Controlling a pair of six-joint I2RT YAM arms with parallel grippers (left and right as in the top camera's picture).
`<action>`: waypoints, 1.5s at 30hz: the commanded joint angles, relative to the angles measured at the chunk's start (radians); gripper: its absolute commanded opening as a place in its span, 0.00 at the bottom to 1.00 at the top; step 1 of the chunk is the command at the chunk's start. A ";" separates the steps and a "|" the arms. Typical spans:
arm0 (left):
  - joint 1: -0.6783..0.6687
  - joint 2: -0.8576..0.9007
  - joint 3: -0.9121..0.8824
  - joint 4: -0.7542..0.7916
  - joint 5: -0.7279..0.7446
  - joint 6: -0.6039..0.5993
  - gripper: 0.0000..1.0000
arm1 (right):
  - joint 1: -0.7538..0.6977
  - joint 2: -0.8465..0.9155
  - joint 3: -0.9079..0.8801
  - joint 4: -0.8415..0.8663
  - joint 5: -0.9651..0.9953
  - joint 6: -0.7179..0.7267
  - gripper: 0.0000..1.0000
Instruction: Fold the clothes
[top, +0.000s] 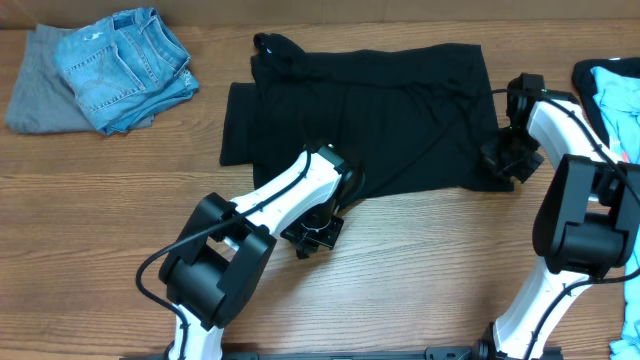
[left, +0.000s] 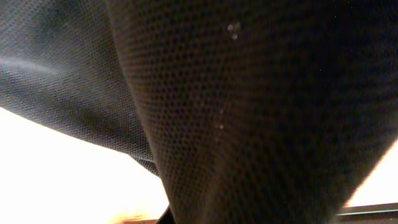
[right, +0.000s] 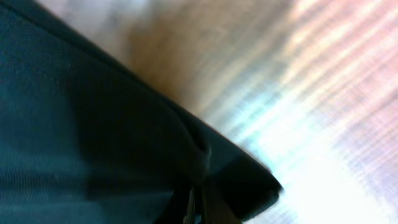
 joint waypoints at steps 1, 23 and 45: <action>0.004 -0.095 -0.002 -0.014 -0.026 -0.017 0.04 | -0.023 -0.093 0.051 -0.063 0.024 0.073 0.04; 0.005 -0.154 -0.004 -0.156 -0.030 -0.071 0.05 | -0.029 -0.319 0.001 -0.427 0.069 0.223 0.04; -0.071 -0.348 -0.035 -0.174 -0.137 -0.194 0.06 | -0.028 -0.619 -0.175 -0.414 0.078 0.215 0.04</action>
